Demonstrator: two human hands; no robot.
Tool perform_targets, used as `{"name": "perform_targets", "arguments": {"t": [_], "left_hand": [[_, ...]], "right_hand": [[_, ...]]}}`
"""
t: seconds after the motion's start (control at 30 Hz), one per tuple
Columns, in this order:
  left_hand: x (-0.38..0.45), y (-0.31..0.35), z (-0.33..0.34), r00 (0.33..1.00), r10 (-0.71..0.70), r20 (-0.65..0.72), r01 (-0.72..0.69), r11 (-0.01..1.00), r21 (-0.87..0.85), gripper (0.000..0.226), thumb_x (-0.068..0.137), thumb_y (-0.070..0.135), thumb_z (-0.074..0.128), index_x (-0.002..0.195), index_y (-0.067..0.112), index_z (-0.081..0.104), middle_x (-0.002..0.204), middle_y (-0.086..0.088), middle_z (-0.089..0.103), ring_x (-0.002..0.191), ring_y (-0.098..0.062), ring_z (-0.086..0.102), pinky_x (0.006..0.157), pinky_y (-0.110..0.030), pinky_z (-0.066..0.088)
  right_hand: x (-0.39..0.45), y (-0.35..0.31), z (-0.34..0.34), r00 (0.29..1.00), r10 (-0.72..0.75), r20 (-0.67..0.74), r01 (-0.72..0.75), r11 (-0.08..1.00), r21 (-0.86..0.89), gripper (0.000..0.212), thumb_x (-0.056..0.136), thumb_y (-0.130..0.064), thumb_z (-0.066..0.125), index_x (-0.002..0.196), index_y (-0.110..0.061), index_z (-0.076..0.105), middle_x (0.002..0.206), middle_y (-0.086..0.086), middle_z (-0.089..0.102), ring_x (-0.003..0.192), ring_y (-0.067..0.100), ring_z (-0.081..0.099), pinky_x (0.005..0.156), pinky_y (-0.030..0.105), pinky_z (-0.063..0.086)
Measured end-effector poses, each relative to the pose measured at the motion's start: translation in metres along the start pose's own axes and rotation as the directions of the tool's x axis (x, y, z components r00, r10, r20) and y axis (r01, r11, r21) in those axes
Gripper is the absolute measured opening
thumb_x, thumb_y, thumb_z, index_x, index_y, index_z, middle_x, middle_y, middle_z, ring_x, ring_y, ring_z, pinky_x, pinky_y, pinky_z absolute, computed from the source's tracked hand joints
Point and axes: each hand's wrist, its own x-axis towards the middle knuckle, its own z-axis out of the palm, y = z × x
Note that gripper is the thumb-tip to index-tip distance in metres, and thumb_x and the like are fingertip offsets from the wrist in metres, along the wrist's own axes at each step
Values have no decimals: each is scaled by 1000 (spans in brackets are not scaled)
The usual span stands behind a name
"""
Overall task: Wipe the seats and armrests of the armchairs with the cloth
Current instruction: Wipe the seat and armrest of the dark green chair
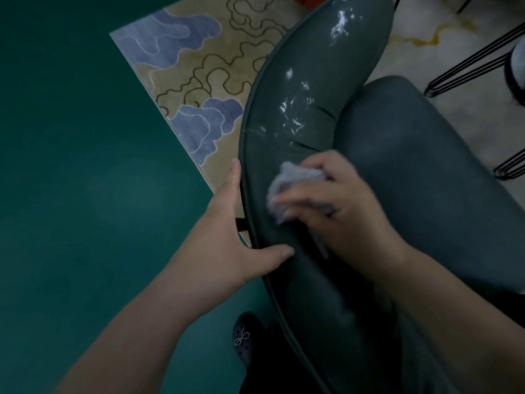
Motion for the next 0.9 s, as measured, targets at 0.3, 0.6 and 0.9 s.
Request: {"name": "perform_targets", "arguments": {"t": [0.3, 0.6, 0.9], "left_hand": [[19, 6, 8, 987, 35, -160, -30, 999, 32, 110, 57, 56, 73, 147, 53, 10, 143, 31, 38, 121, 7, 48, 99, -16, 43], [36, 15, 4, 984, 11, -179, 3, 997, 77, 115, 54, 54, 81, 146, 54, 12, 136, 32, 42, 115, 13, 45, 81, 8, 30], [51, 13, -14, 994, 87, -64, -88, 996, -18, 90, 54, 47, 85, 123, 68, 32, 117, 42, 53, 103, 18, 55, 80, -1, 43]], "right_hand": [[26, 11, 8, 967, 144, -209, -128, 988, 88, 21, 82, -25, 69, 104, -25, 72, 108, 1, 53, 104, 7, 52, 91, 10, 38], [50, 17, -15, 887, 294, -356, -236, 952, 196, 18, 84, -18, 69, 93, -33, 68, 106, 4, 56, 97, -10, 53, 83, 0, 36], [80, 32, -13, 945, 158, -285, -174, 984, -33, 18, 83, -15, 72, 97, -26, 72, 104, 4, 50, 99, 16, 53, 86, 12, 38]]}}
